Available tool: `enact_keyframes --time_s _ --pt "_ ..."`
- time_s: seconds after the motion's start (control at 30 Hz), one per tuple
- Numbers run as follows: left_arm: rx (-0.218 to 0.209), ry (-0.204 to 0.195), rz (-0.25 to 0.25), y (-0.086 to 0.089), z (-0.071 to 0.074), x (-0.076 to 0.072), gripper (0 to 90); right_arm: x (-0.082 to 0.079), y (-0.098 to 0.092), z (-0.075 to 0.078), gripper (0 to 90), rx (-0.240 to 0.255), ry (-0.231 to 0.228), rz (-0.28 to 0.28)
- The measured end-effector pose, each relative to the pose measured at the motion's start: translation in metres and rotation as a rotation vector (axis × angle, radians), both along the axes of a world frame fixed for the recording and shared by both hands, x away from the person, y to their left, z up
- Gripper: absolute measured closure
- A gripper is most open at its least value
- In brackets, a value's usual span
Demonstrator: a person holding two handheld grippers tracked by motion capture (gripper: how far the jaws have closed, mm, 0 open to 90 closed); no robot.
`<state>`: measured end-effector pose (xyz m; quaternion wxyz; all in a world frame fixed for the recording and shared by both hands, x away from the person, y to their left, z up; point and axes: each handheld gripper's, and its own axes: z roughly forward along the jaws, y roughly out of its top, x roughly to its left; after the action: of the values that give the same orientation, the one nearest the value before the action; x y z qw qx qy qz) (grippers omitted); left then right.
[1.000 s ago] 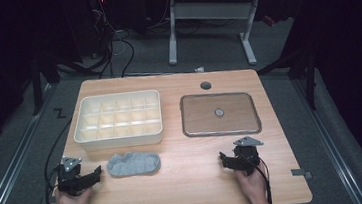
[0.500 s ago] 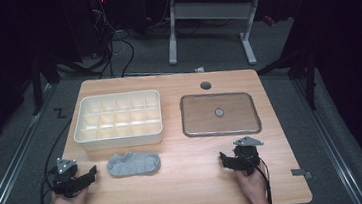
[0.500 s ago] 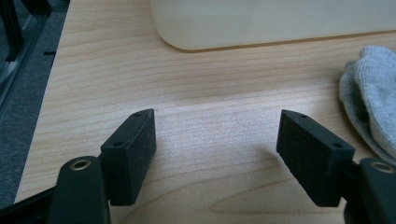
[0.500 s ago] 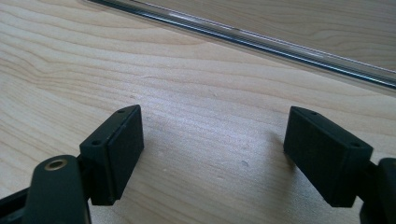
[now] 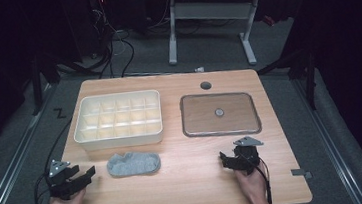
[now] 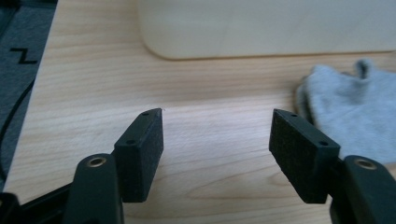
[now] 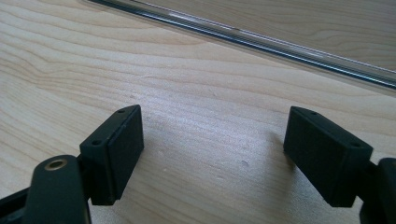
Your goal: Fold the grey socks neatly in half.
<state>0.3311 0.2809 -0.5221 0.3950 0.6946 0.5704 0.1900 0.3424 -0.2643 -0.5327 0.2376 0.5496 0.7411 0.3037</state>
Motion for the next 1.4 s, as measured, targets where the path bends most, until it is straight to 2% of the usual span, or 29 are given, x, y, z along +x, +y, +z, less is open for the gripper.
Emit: enact_keyframes --time_s 0.13,0.17,0.2,0.3,0.53,0.57,0.6,0.63,0.67,0.73,0.77,0.8,0.87,0.9,0.93,1.07,1.13,1.17,1.2,1.23,1.4 --pt "-0.019 -0.010 -0.052 -0.009 0.009 0.001 37.2 0.000 0.000 0.000 20.2 0.000 0.000 0.000" --pt "-0.025 -0.007 -0.093 -0.014 0.011 0.003 38.4 0.000 0.000 0.000 20.2 0.000 0.000 0.000" --pt "-0.025 -0.007 -0.093 -0.014 0.011 0.003 39.3 0.000 0.000 0.000 20.2 0.000 0.000 0.000" --pt "-0.025 0.010 -0.144 -0.028 0.011 0.010 39.7 0.000 0.000 0.000 19.4 0.000 0.000 0.004" --pt "-0.040 0.028 -0.168 -0.038 0.008 0.019 42.7 0.000 0.000 0.001 20.7 0.001 0.007 0.003" --pt "-0.051 0.033 -0.174 -0.040 0.006 0.021 43.9 0.000 -0.001 0.002 26.8 -0.001 0.005 -0.002" --pt "-0.051 0.033 -0.174 -0.040 0.006 0.021 44.8 0.000 -0.001 0.002 26.8 -0.001 0.005 -0.002" --pt "-0.055 0.040 -0.177 -0.043 0.005 0.023 45.9 -0.001 -0.001 0.002 31.8 0.001 -0.001 -0.003" --pt "-0.055 0.040 -0.177 -0.043 0.005 0.023 47.1 -0.001 -0.001 0.002 31.8 0.001 -0.001 -0.003" --pt "-0.058 0.048 -0.180 -0.045 0.003 0.026 48.1 -0.002 0.000 0.002 37.7 0.003 -0.008 0.005" --pt "-0.060 0.050 -0.182 -0.047 0.001 0.028 50.1 -0.002 0.002 0.003 44.6 0.018 -0.006 0.022" --pt "-0.060 0.050 -0.182 -0.047 0.001 0.028 51.0 -0.002 0.002 0.003 44.6 0.018 -0.006 0.022" --pt "-0.066 0.054 -0.182 -0.049 -0.001 0.030 51.9 -0.003 0.006 0.006 51.3 0.071 0.005 0.069" --pt "-0.066 0.055 -0.189 -0.050 -0.002 0.031 52.4 -0.005 0.010 0.007 52.6 0.076 0.005 0.080" --pt "-0.066 0.055 -0.189 -0.050 -0.002 0.031 53.1 -0.005 0.010 0.007 52.6 0.076 0.005 0.080" --pt "-0.065 0.059 -0.187 -0.052 -0.004 0.032 56.3 -0.008 0.028 0.015 56.2 0.094 -0.013 0.150" --pt "-0.060 0.058 -0.185 -0.053 -0.004 0.032 58.2 -0.008 0.041 0.018 56.8 0.112 -0.013 0.191" --pt "-0.051 0.059 -0.180 -0.054 -0.004 0.032 59.4 -0.008 0.055 0.021 57.1 0.111 -0.013 0.228" --pt "-0.051 0.059 -0.180 -0.054 -0.004 0.032 60.0 -0.008 0.055 0.021 57.1 0.111 -0.013 0.228" --pt "-0.048 0.061 -0.180 -0.054 -0.004 0.031 60.8 -0.006 0.069 0.021 57.2 0.110 -0.006 0.266" --pt "-0.042 0.077 -0.180 -0.057 -0.007 0.032 63.3 -0.002 0.092 0.021 57.5 0.132 0.001 0.323"
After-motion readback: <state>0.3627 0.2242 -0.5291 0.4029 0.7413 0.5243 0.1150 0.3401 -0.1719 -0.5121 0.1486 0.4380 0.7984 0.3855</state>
